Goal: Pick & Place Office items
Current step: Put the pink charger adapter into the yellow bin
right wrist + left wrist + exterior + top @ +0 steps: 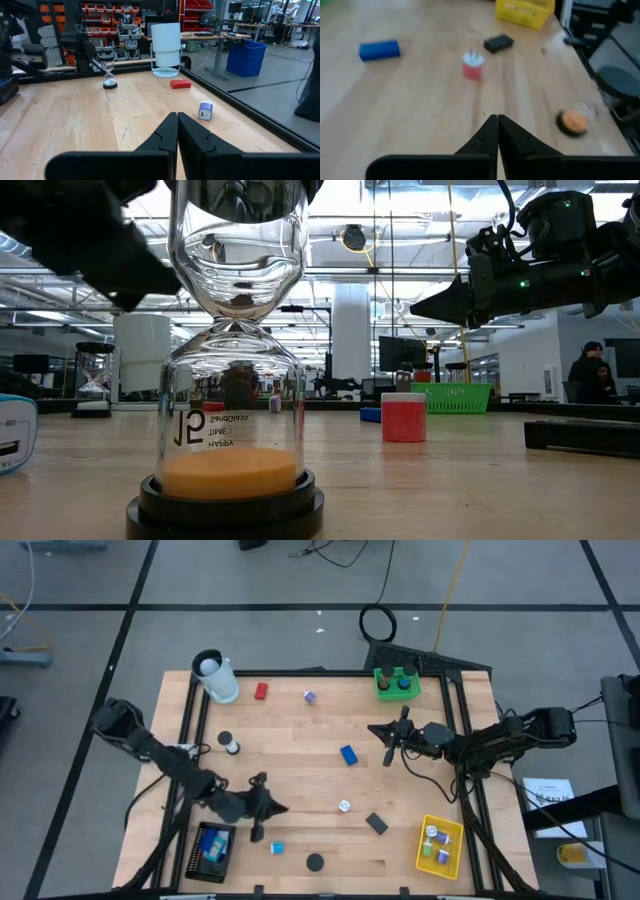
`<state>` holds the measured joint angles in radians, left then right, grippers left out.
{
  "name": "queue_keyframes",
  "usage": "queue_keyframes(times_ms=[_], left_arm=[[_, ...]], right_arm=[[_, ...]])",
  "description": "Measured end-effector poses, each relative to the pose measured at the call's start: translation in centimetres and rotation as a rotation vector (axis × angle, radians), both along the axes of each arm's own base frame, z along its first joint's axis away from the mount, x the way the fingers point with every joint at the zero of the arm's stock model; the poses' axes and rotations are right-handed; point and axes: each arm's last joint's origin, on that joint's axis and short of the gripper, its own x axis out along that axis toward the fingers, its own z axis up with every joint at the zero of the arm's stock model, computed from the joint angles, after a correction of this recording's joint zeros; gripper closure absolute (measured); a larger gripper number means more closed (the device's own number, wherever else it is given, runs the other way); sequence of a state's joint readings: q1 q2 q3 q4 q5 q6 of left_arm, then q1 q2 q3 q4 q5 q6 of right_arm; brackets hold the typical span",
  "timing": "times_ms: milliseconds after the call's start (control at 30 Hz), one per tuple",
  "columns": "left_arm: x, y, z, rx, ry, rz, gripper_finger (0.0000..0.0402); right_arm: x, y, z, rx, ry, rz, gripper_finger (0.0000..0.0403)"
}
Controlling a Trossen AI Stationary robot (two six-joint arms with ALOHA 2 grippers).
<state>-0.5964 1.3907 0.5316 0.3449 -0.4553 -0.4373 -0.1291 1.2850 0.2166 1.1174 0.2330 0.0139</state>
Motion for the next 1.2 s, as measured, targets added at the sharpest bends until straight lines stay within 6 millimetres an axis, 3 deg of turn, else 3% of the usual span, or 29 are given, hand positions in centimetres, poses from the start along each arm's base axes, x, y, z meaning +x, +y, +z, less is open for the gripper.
queue_keyframes(times_ms=[267,433,633,833,1067,1200], left_arm=[[1.7,2.9,0.6,0.208,-0.075,0.087,0.0357],[1.2,4.1,-0.5,0.234,-0.218,0.055,0.037],[0.1,7.0,-1.1,0.205,-0.383,0.056,0.0397],[1.2,9.6,-0.4,0.254,-0.425,0.022,0.0377],[1.8,12.1,0.6,0.322,-0.513,-0.056,0.0397],[1.8,13.5,0.6,0.334,-0.508,-0.019,0.0386]], right_arm=[[0.0,0.0,0.0,0.0,0.0,0.0,0.0399],[0.0,0.0,0.0,0.0,0.0,0.0,0.0399],[0.0,0.0,0.0,0.0,0.001,0.0,0.0399],[0.0,0.0,0.0,0.0,-0.001,0.0,0.0399],[0.0,0.0,0.0,0.0,0.0,0.0,0.0399],[0.0,0.0,0.0,0.0,0.0,0.0,0.0399]])
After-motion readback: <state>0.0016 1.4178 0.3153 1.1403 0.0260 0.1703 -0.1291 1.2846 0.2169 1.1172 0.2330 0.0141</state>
